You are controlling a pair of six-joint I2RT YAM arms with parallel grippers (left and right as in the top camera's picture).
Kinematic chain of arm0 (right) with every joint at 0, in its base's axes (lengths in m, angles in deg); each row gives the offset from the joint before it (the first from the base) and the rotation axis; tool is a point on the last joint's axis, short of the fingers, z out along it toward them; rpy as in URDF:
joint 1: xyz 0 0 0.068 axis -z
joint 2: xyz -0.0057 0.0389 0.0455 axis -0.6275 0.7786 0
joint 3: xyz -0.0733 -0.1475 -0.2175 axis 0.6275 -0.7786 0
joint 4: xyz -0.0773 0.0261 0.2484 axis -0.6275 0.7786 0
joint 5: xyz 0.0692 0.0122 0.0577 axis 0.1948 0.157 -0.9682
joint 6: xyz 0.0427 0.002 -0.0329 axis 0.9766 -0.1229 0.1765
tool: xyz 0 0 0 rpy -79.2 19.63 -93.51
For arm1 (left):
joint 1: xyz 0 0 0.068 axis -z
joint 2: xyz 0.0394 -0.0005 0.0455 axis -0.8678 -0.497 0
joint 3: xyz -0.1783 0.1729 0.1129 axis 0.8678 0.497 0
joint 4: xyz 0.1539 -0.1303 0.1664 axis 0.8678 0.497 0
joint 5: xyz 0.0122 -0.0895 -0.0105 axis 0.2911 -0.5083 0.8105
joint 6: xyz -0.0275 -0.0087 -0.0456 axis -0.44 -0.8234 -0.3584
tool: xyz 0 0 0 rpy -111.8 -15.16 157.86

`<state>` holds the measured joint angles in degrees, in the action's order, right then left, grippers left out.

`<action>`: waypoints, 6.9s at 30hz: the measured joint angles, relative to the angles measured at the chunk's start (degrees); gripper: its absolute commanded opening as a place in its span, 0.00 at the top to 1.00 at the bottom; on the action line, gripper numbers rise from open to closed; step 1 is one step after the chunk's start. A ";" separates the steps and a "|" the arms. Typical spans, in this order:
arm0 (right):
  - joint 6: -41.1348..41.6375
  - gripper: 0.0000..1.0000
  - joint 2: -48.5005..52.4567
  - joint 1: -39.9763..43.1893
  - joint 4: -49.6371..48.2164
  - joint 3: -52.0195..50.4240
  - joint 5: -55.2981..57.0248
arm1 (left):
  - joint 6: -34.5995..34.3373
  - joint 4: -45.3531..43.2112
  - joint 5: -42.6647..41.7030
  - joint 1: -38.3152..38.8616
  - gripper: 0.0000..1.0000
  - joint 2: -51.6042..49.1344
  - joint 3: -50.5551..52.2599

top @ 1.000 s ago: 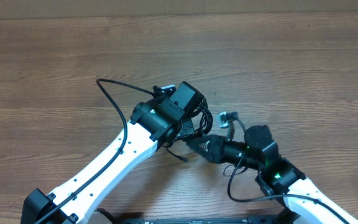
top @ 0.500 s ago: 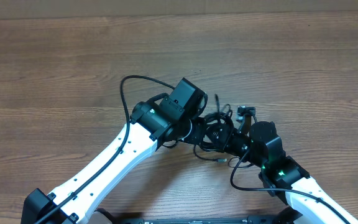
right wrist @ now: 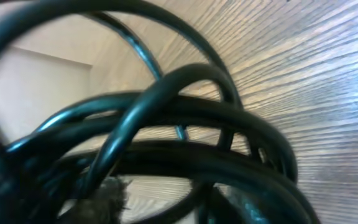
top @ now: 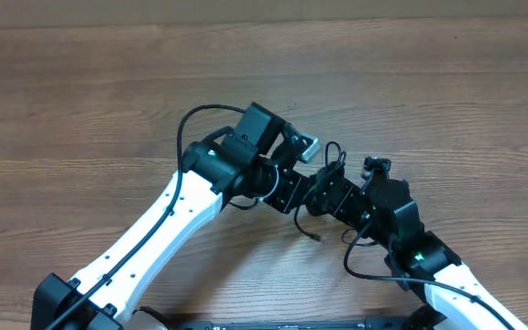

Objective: Untangle cables

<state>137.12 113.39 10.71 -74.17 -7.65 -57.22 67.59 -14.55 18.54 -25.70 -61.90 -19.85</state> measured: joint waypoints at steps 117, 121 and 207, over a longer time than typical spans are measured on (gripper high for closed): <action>9.35 0.96 1.88 2.40 1.14 0.02 -13.88 | -14.97 -1.77 17.11 -0.81 0.96 0.20 0.79; 9.55 0.87 1.88 2.40 0.76 0.02 -15.19 | -14.71 -2.19 18.08 -1.92 0.96 0.04 1.84; -5.38 0.96 0.20 -3.39 -13.38 0.13 -12.13 | 3.48 -7.82 6.03 -8.72 0.96 -0.33 2.27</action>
<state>131.75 113.59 7.32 -87.55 -7.52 -69.35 71.06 -22.37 24.58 -34.42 -62.23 -17.58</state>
